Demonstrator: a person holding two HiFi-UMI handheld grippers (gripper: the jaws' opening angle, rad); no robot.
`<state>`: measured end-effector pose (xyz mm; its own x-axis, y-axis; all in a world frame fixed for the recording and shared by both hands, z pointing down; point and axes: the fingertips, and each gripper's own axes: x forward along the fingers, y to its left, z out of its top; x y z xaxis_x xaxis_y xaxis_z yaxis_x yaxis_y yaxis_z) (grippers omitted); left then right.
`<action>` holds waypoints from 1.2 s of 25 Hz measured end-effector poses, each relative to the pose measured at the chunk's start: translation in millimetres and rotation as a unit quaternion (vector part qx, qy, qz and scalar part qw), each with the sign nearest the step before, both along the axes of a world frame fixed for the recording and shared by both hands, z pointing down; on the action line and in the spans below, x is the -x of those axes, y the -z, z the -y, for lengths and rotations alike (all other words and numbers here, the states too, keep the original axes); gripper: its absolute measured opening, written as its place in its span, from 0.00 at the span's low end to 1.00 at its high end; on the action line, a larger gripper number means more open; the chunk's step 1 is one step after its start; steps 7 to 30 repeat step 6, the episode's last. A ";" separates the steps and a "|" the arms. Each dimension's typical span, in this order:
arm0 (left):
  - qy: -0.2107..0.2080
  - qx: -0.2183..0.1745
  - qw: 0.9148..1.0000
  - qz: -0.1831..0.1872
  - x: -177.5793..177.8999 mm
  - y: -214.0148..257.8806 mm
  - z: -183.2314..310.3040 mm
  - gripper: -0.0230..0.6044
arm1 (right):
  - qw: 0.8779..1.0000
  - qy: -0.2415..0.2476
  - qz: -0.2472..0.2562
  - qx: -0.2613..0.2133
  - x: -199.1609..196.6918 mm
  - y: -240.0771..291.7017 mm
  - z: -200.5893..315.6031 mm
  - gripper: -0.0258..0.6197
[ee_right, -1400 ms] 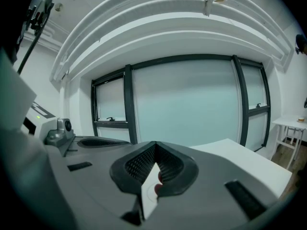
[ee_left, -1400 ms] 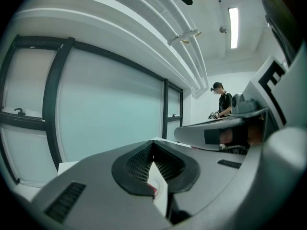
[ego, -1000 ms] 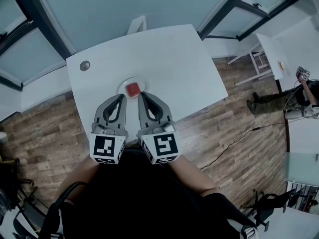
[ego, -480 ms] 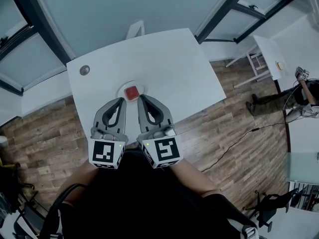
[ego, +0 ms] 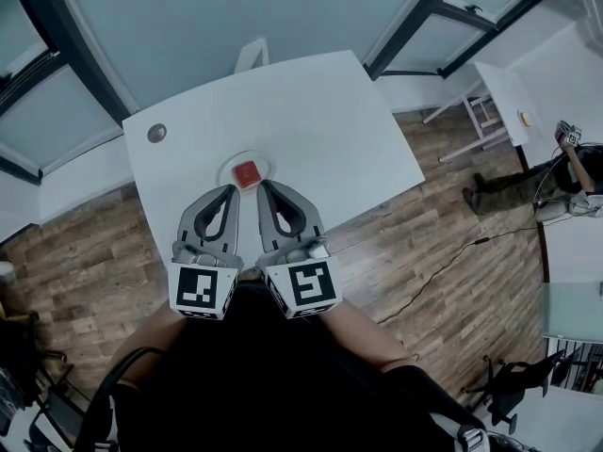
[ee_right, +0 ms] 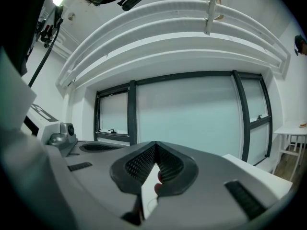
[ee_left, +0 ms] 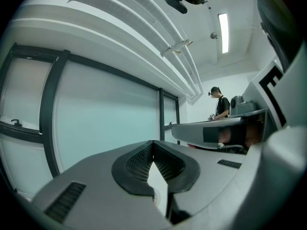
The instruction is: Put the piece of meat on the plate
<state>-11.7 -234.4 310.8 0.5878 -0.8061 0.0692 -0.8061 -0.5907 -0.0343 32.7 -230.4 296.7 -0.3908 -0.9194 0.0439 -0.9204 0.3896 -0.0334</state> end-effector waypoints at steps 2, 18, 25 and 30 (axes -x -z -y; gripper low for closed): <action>-0.001 0.004 1.000 -0.001 -0.3 0.1 -1.3 0.04 | 1.000 -0.002 -0.001 0.000 0.0 0.5 -1.3 0.05; -0.004 -0.004 1.000 -0.001 0.2 0.9 -3.0 0.04 | 1.000 -0.002 -0.005 -0.002 1.1 1.6 -2.9 0.05; -0.004 -0.004 1.000 -0.001 0.2 0.9 -3.0 0.04 | 1.000 -0.002 -0.005 -0.002 1.1 1.6 -2.9 0.05; -0.004 -0.004 1.000 -0.001 0.2 0.9 -3.0 0.04 | 1.000 -0.002 -0.005 -0.002 1.1 1.6 -2.9 0.05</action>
